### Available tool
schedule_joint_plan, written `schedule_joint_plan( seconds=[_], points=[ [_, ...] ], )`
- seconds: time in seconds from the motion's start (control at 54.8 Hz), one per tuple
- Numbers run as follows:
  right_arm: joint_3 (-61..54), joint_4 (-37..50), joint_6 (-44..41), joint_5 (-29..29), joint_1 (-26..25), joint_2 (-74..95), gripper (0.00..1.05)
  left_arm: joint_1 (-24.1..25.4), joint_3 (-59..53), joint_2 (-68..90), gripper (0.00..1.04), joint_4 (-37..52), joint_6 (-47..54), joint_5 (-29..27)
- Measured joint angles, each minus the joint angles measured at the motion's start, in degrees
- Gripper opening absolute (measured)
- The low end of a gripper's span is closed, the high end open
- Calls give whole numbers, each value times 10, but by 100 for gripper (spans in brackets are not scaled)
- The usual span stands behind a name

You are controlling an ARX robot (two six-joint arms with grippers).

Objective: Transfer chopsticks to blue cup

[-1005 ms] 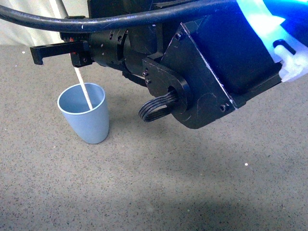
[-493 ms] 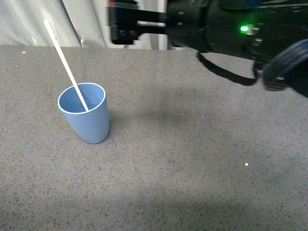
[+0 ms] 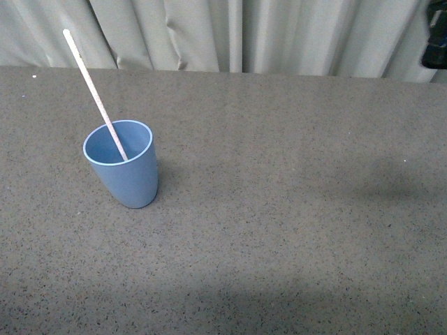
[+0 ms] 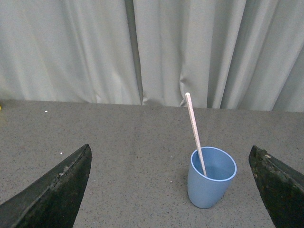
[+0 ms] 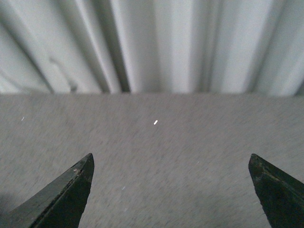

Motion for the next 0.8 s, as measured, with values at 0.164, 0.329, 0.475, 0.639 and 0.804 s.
schedule_joint_plan(
  seconds=[0.164,0.329,0.475,0.639,0.804],
  points=[
    [-83,94,-27,-2,-25,-42,58,0,0,0,98,0,0,0],
    [-135,78,-34,-22,-49,-115,31,0,0,0,98,0,0,0],
    [-169,50,-36,-39,-64,-172,8,0,0,0,98,0,0,0],
    [-204,-1,-37,-56,-82,-258,1,0,0,0,98,0,0,0],
    [-228,-67,-37,-102,-128,-350,1,0,0,0,98,0,0,0]
  ],
)
